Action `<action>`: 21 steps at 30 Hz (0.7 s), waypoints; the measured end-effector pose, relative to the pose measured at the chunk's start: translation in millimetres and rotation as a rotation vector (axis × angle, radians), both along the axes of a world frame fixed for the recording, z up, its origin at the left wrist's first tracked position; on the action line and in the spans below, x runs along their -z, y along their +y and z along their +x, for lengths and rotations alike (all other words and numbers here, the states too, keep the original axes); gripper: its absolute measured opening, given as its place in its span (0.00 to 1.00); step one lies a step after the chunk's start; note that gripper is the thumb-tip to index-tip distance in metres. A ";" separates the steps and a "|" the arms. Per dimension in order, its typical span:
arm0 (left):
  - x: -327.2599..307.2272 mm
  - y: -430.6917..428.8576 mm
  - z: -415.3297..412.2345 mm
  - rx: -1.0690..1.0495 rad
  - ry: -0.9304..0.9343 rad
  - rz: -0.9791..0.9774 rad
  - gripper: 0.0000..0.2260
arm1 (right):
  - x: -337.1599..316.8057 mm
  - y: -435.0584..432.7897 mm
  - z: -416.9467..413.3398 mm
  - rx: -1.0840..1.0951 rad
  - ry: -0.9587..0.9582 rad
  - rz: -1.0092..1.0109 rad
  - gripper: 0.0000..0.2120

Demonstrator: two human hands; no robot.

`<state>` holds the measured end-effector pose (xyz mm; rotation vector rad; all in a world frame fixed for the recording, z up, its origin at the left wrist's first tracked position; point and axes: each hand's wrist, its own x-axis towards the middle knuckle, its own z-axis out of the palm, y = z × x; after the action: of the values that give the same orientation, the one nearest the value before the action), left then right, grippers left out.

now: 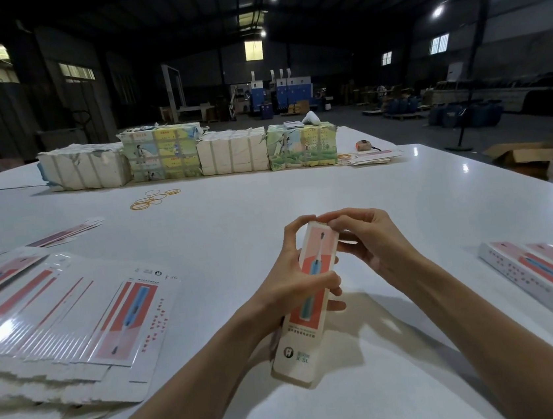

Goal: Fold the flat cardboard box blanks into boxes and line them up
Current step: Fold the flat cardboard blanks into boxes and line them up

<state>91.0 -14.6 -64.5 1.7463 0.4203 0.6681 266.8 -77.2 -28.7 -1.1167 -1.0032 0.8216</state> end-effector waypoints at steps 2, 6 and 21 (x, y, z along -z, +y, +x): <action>-1.8 1.1 -0.5 -0.022 0.000 -0.022 0.43 | -0.5 -0.4 -1.3 -0.052 0.022 0.019 0.11; -5.8 3.1 -2.3 -0.056 -0.056 -0.108 0.41 | 4.6 -0.5 -11.5 -0.044 -0.107 0.075 0.10; -0.2 0.3 -1.7 -0.076 -0.097 -0.196 0.37 | 17.1 2.7 -18.0 0.033 -0.235 0.111 0.07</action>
<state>89.3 -14.4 -64.3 1.5130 0.4705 0.7379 248.8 -74.5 -45.8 -1.1484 -1.2075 0.6100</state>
